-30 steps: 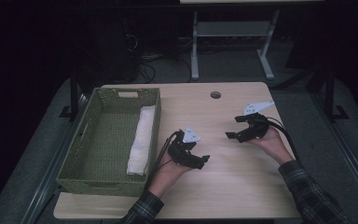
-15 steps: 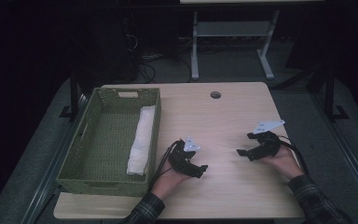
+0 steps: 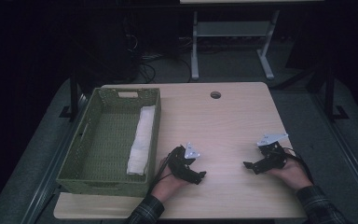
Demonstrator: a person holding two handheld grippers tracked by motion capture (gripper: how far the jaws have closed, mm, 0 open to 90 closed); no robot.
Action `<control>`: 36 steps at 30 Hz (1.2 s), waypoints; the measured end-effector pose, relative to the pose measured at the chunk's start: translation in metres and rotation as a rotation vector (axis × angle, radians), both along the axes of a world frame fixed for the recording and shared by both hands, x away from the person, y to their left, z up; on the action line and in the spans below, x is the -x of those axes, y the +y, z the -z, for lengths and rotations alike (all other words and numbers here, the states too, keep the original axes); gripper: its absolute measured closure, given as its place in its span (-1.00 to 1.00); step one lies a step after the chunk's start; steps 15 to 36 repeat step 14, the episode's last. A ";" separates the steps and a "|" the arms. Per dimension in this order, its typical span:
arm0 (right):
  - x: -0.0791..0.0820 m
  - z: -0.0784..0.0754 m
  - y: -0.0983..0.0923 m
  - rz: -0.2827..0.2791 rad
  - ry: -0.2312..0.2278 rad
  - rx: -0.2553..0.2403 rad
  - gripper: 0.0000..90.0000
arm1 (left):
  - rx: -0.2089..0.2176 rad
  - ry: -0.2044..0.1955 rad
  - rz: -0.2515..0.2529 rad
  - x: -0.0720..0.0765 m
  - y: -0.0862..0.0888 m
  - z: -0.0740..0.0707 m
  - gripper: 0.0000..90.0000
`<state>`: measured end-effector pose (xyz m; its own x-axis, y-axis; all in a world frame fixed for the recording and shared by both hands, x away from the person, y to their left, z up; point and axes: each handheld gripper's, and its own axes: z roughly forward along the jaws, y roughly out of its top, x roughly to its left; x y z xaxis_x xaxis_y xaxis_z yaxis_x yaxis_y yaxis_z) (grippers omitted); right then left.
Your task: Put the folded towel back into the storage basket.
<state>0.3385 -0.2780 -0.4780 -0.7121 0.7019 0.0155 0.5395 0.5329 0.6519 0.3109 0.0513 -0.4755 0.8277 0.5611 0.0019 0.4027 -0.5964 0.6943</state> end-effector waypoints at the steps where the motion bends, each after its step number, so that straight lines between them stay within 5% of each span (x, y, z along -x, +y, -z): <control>1: -0.001 0.000 0.000 0.001 0.002 -0.003 -1.00 | 0.007 -0.003 0.000 0.001 0.001 0.001 -0.73; 7: 0.000 0.006 -0.006 0.001 -0.025 -0.062 -1.00 | 0.026 -0.017 -0.001 0.002 0.002 0.003 -0.73; 36: -0.001 0.006 -0.006 -0.003 -0.028 -0.060 -1.00 | 0.029 -0.018 -0.031 0.004 0.004 0.003 -0.73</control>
